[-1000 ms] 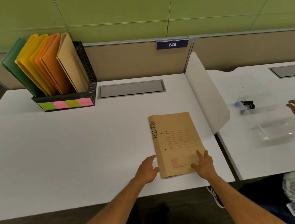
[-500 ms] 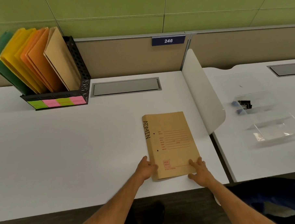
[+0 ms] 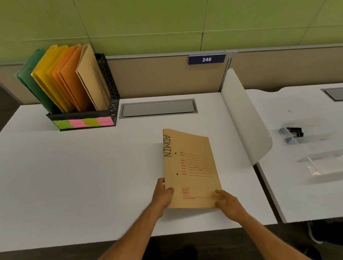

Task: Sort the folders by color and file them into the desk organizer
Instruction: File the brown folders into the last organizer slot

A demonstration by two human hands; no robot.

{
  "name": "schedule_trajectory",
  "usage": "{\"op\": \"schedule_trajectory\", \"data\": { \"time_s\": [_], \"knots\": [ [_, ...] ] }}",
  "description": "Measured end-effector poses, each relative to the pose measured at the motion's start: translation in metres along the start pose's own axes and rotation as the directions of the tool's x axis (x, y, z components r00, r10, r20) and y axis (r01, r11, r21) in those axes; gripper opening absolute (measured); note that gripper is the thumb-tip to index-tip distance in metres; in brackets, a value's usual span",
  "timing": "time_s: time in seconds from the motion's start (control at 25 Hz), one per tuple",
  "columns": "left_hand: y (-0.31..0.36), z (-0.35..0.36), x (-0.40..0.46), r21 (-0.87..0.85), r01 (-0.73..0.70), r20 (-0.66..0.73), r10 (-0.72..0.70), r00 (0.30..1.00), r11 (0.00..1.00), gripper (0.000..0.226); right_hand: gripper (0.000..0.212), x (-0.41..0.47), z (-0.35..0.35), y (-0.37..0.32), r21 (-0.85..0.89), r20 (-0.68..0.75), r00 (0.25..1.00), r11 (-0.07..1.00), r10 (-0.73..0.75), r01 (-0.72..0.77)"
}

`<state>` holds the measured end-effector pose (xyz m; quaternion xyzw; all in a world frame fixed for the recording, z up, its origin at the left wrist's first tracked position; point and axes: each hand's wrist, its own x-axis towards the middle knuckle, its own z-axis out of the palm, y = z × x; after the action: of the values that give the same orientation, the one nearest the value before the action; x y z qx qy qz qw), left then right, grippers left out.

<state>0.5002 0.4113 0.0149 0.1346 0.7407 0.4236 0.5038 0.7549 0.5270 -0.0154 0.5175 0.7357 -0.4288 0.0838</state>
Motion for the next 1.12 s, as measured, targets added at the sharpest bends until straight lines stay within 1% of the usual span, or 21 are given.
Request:
{"op": "schedule_trajectory", "data": {
  "time_s": [0.12,0.24,0.36,0.48,0.56,0.64,0.68,0.76,0.84,0.92,1.12],
  "knots": [
    [-0.001,-0.048,-0.009,-0.01,-0.031,-0.069,0.031,0.997,0.999,0.034,0.055,0.007,0.009,-0.028,0.067,-0.054,0.999,0.998,-0.006,0.01],
    [-0.006,-0.096,-0.015,-0.022,-0.038,-0.099,0.036,0.995,0.999,0.033,0.052,0.017,0.016,-0.067,0.223,-0.058,0.998,0.975,0.023,-0.01],
    [-0.009,-0.139,-0.012,-0.056,-0.048,-0.124,0.041,0.991,0.997,0.033,0.043,0.022,0.027,-0.114,0.441,-0.036,0.999,0.897,-0.018,0.032],
    [-0.009,-0.184,-0.003,-0.094,-0.063,-0.131,0.05,0.99,0.994,0.034,0.051,0.028,0.041,-0.162,0.565,-0.047,0.998,0.823,-0.04,0.06],
    [-0.009,-0.218,0.005,-0.115,-0.076,-0.115,0.062,0.991,0.991,0.036,0.051,0.035,0.055,-0.193,0.624,-0.059,0.997,0.777,-0.055,0.08],
    [-0.008,-0.257,0.014,-0.109,-0.084,-0.087,0.075,0.993,0.991,0.036,0.042,0.041,0.075,-0.222,0.668,-0.069,0.994,0.736,-0.085,0.11],
    [-0.009,-0.281,0.018,-0.101,-0.088,-0.066,0.082,0.994,0.991,0.035,0.036,0.046,0.09,-0.238,0.695,-0.075,0.994,0.71,-0.08,0.11],
    [-0.01,-0.319,0.027,-0.083,-0.096,-0.02,0.094,0.995,0.992,0.036,0.027,0.055,0.119,-0.265,0.768,-0.062,0.998,0.637,-0.024,0.063],
    [-0.011,-0.354,0.039,-0.077,-0.107,0.018,0.108,0.994,0.991,0.036,0.028,0.064,0.144,-0.287,0.831,-0.028,1.0,0.556,0.002,0.022],
    [-0.009,-0.386,0.051,-0.069,-0.124,0.055,0.128,0.99,0.99,0.036,0.03,0.075,0.161,-0.309,0.871,-0.003,1.0,0.491,-0.007,0.006],
    [0.004,-0.438,0.072,-0.03,-0.129,0.086,0.132,0.988,0.991,0.036,0.034,0.087,0.18,-0.351,0.898,-0.006,1.0,0.441,-0.014,0.011]
  ]
}}
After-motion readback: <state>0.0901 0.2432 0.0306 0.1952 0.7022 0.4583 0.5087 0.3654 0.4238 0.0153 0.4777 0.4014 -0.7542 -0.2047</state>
